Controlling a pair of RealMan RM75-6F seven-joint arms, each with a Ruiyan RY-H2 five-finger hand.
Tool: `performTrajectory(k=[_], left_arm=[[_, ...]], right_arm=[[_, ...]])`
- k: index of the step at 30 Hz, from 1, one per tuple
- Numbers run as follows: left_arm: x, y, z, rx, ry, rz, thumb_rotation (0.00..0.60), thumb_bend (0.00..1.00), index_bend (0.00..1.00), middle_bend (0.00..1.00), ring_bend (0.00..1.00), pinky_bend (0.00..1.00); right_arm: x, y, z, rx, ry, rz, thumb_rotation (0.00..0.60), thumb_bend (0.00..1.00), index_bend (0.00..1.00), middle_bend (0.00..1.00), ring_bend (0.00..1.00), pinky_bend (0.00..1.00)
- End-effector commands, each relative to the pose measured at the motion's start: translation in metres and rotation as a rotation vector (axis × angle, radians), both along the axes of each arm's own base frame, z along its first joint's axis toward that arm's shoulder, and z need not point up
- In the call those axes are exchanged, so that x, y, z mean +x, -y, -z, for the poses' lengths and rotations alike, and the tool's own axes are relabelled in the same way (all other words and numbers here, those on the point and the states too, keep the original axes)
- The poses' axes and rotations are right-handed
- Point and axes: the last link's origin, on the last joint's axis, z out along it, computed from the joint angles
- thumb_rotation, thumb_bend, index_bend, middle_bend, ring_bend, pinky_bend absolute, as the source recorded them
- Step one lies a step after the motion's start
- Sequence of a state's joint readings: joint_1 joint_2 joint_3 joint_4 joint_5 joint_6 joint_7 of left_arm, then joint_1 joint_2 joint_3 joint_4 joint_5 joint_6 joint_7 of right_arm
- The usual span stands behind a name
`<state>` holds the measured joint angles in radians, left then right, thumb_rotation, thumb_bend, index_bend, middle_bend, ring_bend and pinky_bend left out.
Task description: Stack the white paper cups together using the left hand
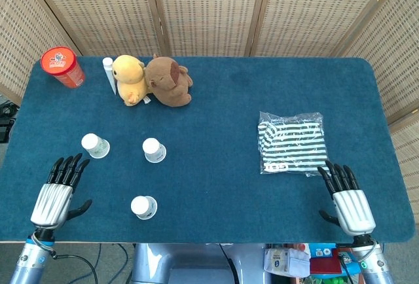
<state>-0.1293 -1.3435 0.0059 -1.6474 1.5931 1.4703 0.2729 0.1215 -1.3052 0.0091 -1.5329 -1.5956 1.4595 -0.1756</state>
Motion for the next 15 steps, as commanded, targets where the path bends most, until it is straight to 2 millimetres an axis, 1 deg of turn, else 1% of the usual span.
performTrajectory(k=[1, 8, 10, 15], left_arm=[[0.005, 0.002, 0.006, -0.035, -0.006, 0.004, 0.6, 0.24, 0.08, 0.0, 0.0, 0.0], [0.021, 0.004, 0.024, -0.132, -0.057, 0.0, 0.6, 0.24, 0.18, 0.0, 0.0, 0.0], [0.033, 0.003, 0.03, -0.181, -0.072, 0.004, 0.6, 0.24, 0.2, 0.0, 0.0, 0.0], [0.057, -0.001, 0.031, -0.228, -0.08, 0.007, 0.6, 0.24, 0.23, 0.0, 0.0, 0.0]], right_arm=[[0.0, 0.0, 0.0, 0.0, 0.0, 0.0, 0.6, 0.0, 0.0, 0.0, 0.0, 0.0], [0.0, 0.0, 0.0, 0.003, 0.001, 0.005, 0.6, 0.0, 0.0, 0.0, 0.0, 0.0], [0.0, 0.0, -0.001, -0.002, 0.006, 0.003, 0.6, 0.0, 0.0, 0.0, 0.0, 0.0], [0.0, 0.0, -0.005, -0.011, 0.017, 0.003, 0.6, 0.0, 0.0, 0.0, 0.0, 0.0]])
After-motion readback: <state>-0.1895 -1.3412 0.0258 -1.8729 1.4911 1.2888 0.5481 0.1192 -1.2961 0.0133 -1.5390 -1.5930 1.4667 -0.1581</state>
